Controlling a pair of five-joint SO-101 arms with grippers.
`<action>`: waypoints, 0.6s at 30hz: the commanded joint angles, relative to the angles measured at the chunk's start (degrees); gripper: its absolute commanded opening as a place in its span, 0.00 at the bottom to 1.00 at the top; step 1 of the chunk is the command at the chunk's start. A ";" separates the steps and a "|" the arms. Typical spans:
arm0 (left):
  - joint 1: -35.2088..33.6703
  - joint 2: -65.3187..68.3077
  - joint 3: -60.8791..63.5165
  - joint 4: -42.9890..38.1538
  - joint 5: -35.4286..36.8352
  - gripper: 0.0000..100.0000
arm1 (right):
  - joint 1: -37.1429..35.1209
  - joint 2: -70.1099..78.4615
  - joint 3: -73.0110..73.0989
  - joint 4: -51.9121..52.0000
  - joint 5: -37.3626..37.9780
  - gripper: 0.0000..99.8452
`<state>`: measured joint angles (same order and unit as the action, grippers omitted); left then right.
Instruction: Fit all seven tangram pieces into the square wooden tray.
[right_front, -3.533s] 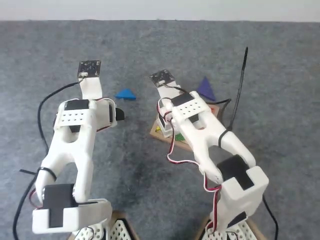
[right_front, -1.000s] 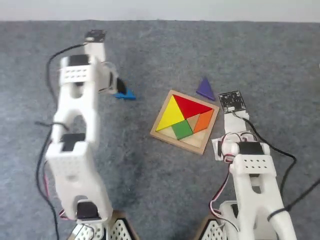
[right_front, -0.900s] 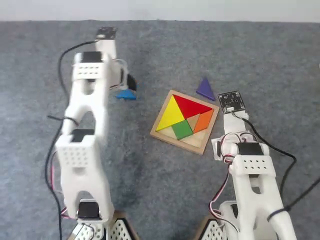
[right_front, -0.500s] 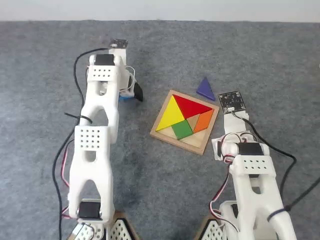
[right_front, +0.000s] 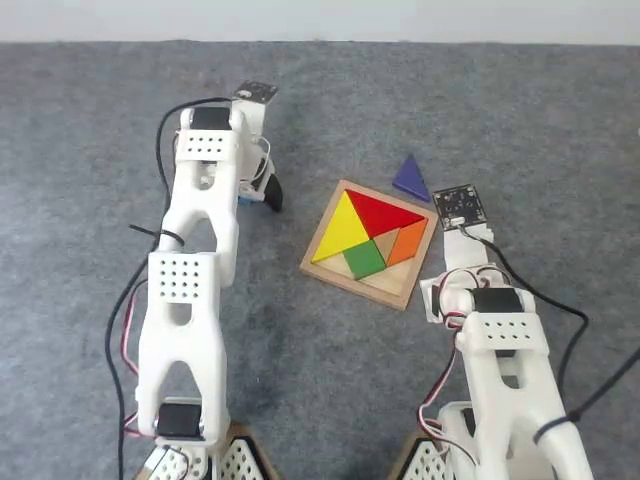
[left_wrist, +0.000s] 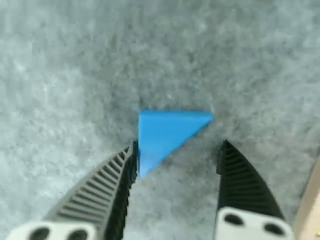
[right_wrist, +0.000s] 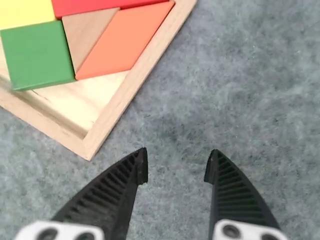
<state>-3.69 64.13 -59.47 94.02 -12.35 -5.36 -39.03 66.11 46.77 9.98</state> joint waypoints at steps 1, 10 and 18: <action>-0.53 -2.90 -1.19 -3.43 -5.63 0.25 | -0.48 -1.45 -0.26 -1.01 -0.35 0.20; -0.18 0.35 -1.19 -7.74 -21.36 0.25 | -0.48 -1.45 -0.26 -1.19 -0.26 0.20; 0.26 0.70 -0.92 -3.78 -24.88 0.25 | -0.48 -1.45 -0.26 -1.27 -0.26 0.20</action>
<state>-3.25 65.01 -60.18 88.40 -35.65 -5.45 -39.03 66.11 46.77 9.98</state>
